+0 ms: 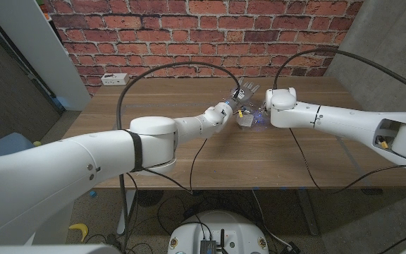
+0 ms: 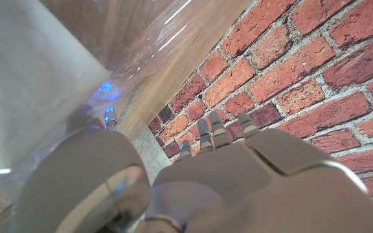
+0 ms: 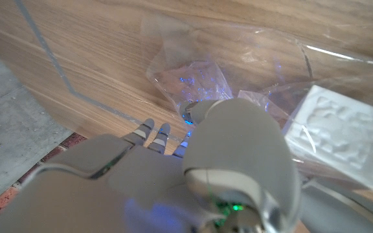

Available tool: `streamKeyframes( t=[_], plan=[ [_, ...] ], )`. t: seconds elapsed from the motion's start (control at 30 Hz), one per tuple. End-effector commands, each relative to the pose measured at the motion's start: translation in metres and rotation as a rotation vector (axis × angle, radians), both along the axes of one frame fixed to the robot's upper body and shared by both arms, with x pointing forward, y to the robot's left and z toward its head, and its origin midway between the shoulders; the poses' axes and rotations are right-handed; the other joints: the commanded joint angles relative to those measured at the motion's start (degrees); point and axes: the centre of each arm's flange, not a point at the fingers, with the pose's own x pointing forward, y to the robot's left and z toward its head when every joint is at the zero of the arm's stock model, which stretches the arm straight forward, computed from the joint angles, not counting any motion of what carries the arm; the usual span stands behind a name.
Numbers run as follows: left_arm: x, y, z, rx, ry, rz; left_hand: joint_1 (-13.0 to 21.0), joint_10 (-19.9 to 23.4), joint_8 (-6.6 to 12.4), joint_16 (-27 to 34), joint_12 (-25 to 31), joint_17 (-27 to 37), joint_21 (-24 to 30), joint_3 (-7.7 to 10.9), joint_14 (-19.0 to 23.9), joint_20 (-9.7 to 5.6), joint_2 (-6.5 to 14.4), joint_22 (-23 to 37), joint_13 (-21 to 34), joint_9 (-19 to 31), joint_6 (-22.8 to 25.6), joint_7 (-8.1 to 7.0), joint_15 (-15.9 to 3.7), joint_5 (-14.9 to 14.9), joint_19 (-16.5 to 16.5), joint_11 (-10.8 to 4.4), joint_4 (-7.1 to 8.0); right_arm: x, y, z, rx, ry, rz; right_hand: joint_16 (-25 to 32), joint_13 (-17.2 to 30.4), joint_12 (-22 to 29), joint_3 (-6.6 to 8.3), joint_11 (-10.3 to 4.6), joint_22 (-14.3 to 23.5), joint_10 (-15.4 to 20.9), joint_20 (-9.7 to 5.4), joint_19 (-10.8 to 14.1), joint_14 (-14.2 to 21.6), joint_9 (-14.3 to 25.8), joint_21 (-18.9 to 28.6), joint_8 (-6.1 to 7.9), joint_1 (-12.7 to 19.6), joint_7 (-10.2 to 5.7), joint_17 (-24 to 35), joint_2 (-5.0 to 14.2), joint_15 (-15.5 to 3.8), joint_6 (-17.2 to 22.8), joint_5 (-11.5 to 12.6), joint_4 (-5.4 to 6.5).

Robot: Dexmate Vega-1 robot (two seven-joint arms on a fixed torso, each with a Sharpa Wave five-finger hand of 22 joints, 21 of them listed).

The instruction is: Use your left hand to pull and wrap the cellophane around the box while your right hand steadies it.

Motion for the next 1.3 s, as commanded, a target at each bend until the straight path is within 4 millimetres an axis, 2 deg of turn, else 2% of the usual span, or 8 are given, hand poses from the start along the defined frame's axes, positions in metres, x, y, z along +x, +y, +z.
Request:
streamKeyframes(
  t=[0.03,0.13,0.2,0.27,0.4,0.57,0.87,1.3],
  plan=[
    [-0.007,0.005,0.004,-0.071,-0.077,-0.062,-0.1,-4.7,0.76,0.6,1.2,0.2,0.4,-0.39,1.0,0.17,1.4,0.2,0.3,-0.2,-23.3,-1.05,-0.33,0.3,0.4,-1.04,0.69,0.009,-0.004,0.000,-0.107,0.006,-0.042,-0.1,0.3,0.3,-0.04,-0.23,0.2,-0.3,-0.06,-0.7,-0.3,0.1,0.3,-0.07,0.7,0.12,0.3,0.20,-4.27,-0.7,0.3,0.42],
    [-0.012,0.012,0.009,-0.155,-0.118,-0.125,0.1,0.6,2.46,1.8,4.2,-0.5,2.6,-0.78,6.0,-0.03,2.9,0.1,-0.2,-1.3,-15.6,-2.99,-2.88,-0.4,6.0,-3.39,1.15,0.010,-0.005,0.000,-0.109,0.010,-0.029,0.1,0.3,0.7,-0.66,-0.23,0.1,-0.3,-0.01,0.3,0.1,0.1,0.9,0.07,0.5,0.11,0.4,-0.13,-4.31,-1.2,0.1,0.91],
    [-0.017,0.016,0.011,-0.213,-0.148,-0.173,0.8,3.7,2.64,2.4,5.6,-1.2,4.1,-0.65,9.5,-0.17,3.9,-0.2,-1.1,-1.8,-12.7,-3.72,-4.44,-0.9,10.4,-4.71,1.06,0.011,-0.006,-0.001,-0.107,0.008,-0.032,0.5,0.3,1.2,-3.63,-0.12,-0.2,-0.5,0.31,1.5,0.6,0.1,1.6,0.37,-1.7,0.08,0.4,-0.61,-4.15,-2.0,-0.8,2.65],
    [-0.022,0.022,0.013,-0.284,-0.174,-0.233,3.8,13.9,4.92,2.2,8.5,-4.2,7.2,0.80,17.4,-2.86,6.4,-2.7,-6.1,-2.7,0.9,-7.49,-8.19,-2.8,20.7,-8.66,-0.48,0.011,-0.007,-0.001,-0.104,0.006,-0.027,0.7,0.4,1.5,-6.90,-0.02,-0.7,-0.6,0.66,2.7,1.0,0.2,2.1,0.59,-4.6,0.06,0.2,-1.05,-3.91,-2.5,-1.5,4.34],
    [-0.026,0.032,0.015,-0.433,-0.135,-0.338,7.2,28.4,8.95,0.6,10.6,-9.7,10.3,4.87,27.4,-6.49,10.9,-5.3,-14.8,-3.1,23.8,-8.62,-11.51,-7.0,27.9,-12.68,-3.04,0.010,-0.007,-0.002,-0.116,-0.008,-0.022,0.6,0.4,1.8,-11.68,0.29,-1.3,-0.6,1.19,3.8,1.4,0.2,2.3,0.52,-9.3,0.07,-0.5,-1.77,-3.62,-3.8,-2.3,5.87],
    [-0.032,0.041,0.010,-0.524,-0.126,-0.452,7.2,35.2,11.31,0.2,8.9,-13.6,12.5,7.65,31.3,-6.84,12.2,-5.6,-19.5,-3.2,35.6,-6.01,-10.75,-10.0,30.4,-11.88,-3.69,0.008,-0.005,-0.003,-0.118,-0.022,-0.010,0.5,0.4,1.9,-13.94,0.70,-1.5,-0.3,1.61,4.5,1.8,0.2,2.3,0.65,-11.4,0.06,-1.1,-2.34,-3.40,-4.1,-2.5,5.90],
    [-0.034,0.051,0.007,-0.538,-0.124,-0.415,2.0,46.9,12.77,2.1,6.8,-17.3,15.7,9.35,41.2,-3.74,10.9,-5.9,-25.6,-3.3,49.0,-0.81,-9.38,-10.3,34.0,-8.51,-2.55,0.004,-0.005,-0.003,-0.128,-0.040,-0.006,0.2,0.3,2.0,-15.85,1.26,-1.6,0.1,2.61,5.3,2.4,0.2,2.3,0.63,-12.6,0.07,-2.1,-3.28,-2.79,-4.7,-2.3,4.61],
    [-0.015,0.047,0.012,-0.329,0.244,-0.160,2.4,42.8,8.22,-1.7,-0.5,-18.1,15.3,10.48,34.7,-1.80,8.4,-8.7,-30.6,-3.6,47.2,-3.93,-8.98,-10.6,36.0,-9.21,-5.53,0.000,-0.007,-0.002,-0.135,-0.055,-0.007,-0.2,0.1,1.9,-17.05,1.44,-1.7,0.3,3.06,5.8,2.7,0.2,2.2,0.68,-12.8,0.08,-3.1,-3.80,-2.46,-5.3,-1.8,2.86]
  ],
)
